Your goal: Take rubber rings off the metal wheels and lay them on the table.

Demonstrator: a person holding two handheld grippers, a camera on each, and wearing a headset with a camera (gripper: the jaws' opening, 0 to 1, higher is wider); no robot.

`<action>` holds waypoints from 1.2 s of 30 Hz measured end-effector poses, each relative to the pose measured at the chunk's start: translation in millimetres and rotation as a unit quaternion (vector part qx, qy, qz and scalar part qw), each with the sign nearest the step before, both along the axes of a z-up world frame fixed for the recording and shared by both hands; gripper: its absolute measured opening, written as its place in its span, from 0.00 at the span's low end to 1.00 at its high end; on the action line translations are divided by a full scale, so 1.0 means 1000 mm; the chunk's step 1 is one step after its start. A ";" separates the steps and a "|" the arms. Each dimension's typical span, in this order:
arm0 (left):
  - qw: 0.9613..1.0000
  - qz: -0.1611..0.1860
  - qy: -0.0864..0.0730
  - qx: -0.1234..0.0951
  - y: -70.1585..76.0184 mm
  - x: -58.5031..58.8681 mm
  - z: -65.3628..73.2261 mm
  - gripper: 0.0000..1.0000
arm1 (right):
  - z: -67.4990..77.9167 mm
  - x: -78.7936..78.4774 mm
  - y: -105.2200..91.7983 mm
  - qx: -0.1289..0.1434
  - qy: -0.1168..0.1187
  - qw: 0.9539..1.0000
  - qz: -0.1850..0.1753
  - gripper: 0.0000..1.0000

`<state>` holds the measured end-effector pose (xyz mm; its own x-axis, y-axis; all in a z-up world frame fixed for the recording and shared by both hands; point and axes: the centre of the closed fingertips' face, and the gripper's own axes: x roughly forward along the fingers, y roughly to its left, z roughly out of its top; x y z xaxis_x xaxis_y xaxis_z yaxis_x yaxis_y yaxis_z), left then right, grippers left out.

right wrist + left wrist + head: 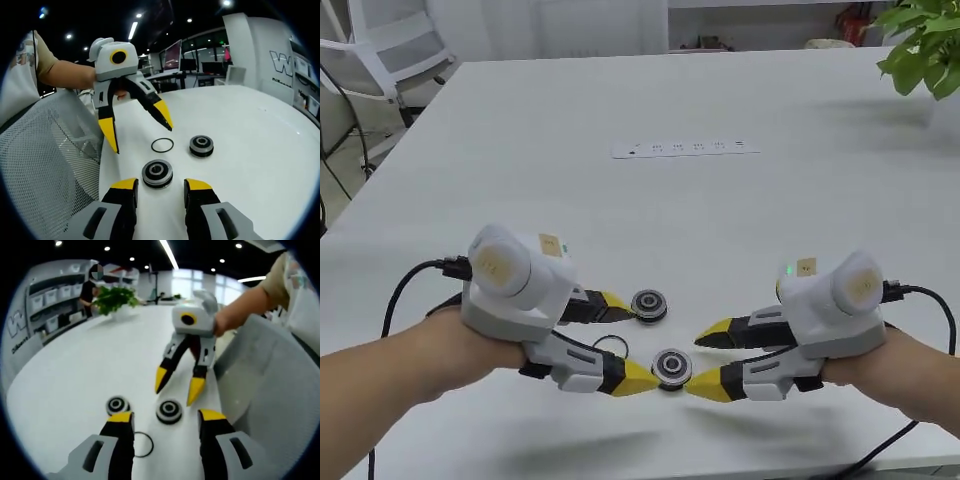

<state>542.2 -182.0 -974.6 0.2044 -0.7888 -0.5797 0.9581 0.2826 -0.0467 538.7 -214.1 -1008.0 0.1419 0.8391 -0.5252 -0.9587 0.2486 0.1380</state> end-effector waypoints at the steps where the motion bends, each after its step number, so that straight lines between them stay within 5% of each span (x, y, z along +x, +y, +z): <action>1: 1.000 -0.001 0.001 0.000 -0.001 -0.001 0.000 0.51 | -0.001 0.000 0.000 -0.002 -0.002 1.000 0.003 0.33; 36: 1.000 -0.015 0.014 0.015 -0.029 -0.004 -0.023 0.24 | -0.010 -0.004 0.004 -0.003 0.005 1.000 0.012 0.18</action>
<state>538.5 -210.9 -997.6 0.1647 -0.7765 -0.6082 0.9644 0.2561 -0.0659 534.7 -210.5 -1017.7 0.1166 0.8386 -0.5321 -0.9632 0.2262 0.1454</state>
